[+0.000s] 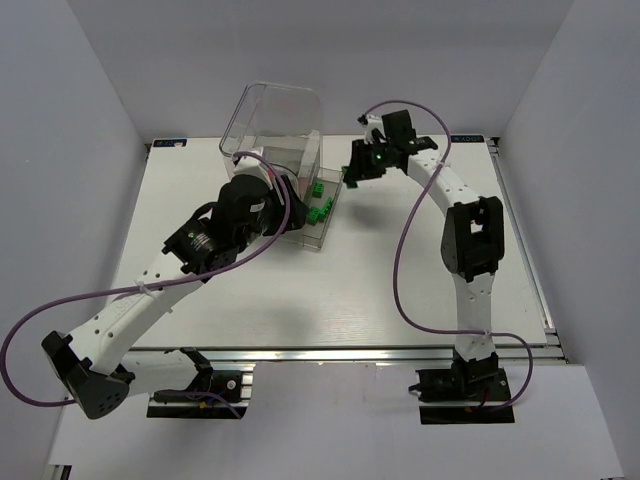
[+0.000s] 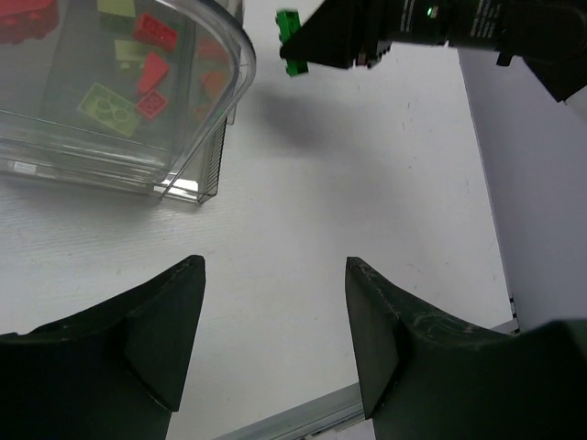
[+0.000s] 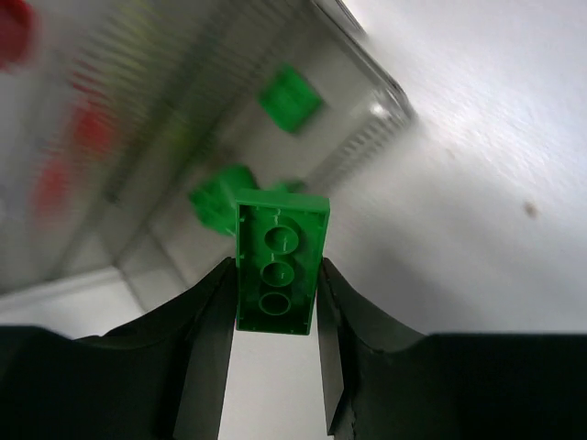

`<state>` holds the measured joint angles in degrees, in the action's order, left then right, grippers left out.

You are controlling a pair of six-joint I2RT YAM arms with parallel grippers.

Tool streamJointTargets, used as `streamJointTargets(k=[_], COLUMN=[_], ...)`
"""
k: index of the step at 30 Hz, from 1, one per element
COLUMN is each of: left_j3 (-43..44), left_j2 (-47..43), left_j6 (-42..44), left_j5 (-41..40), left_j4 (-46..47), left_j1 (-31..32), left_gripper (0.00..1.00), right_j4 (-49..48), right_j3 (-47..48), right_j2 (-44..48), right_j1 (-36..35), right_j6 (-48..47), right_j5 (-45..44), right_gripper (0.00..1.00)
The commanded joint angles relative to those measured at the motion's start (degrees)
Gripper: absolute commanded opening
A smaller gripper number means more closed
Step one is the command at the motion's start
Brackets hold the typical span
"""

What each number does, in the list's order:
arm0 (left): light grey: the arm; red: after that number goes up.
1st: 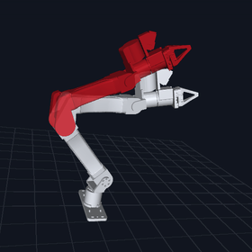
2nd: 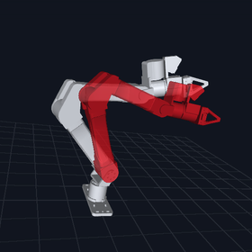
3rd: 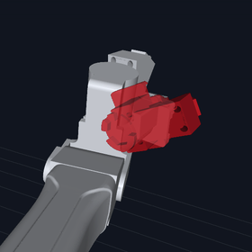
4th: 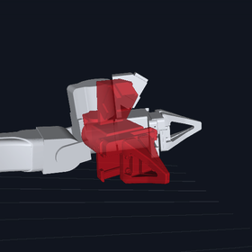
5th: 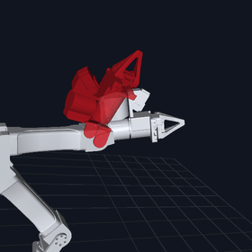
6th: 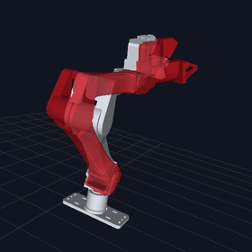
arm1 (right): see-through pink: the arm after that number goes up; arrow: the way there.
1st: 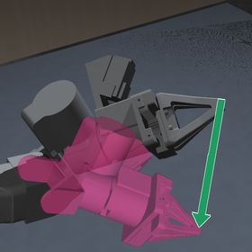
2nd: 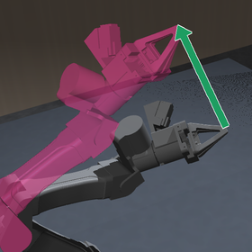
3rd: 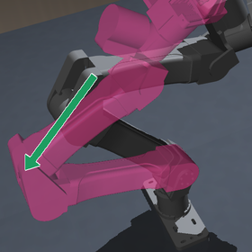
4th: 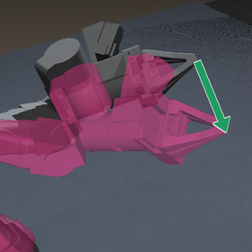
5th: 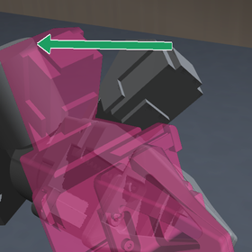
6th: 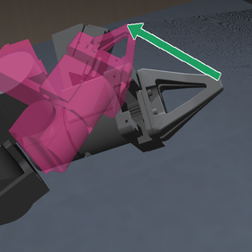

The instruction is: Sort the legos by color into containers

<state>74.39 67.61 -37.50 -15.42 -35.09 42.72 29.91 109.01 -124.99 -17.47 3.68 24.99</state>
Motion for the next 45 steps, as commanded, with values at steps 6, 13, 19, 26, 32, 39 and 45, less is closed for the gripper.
streamJointTargets(k=[6,13,19,26,32,39,45], left_j3=[-2.1,-1.1,-0.9,0.2,-1.5,-2.9,-10.0], left_j2=[-4.6,-4.4,-3.0,-1.4,-2.8,-4.8,-10.2], left_j6=[-3.0,-3.3,-2.6,-2.1,-2.8,-3.8,-9.1], left_j5=[-3.4,-4.4,-3.7,-3.3,-3.6,-4.9,-9.9], left_j4=[-1.0,-2.5,-1.7,-1.3,-0.8,-2.0,-3.2], left_j1=[0.3,0.3,0.3,-0.3,-0.3,-0.8,-0.8], left_gripper=[0.72,0.72,0.73,0.74,0.74,0.52,0.26], right_j4=[-11.3,-13.8,-15.0,-14.5,-13.6,-15.6,-16.6], right_j3=[11.4,11.0,9.2,9.5,9.4,5.0,-4.4], right_j2=[-6.0,-7.6,-8.2,-9.9,-9.9,-3.5,2.6], right_j1=[-3.8,-5.6,-6.3,-6.4,-6.2,-5.2,-3.2], right_j6=[15.4,20.0,20.3,20.8,19.8,13.7,4.2], right_j5=[4.1,1.0,0.4,0.2,0.8,-0.2,-1.2], right_gripper=[0.03,0.1,0.29,0.62,0.63,0.14,0.0])
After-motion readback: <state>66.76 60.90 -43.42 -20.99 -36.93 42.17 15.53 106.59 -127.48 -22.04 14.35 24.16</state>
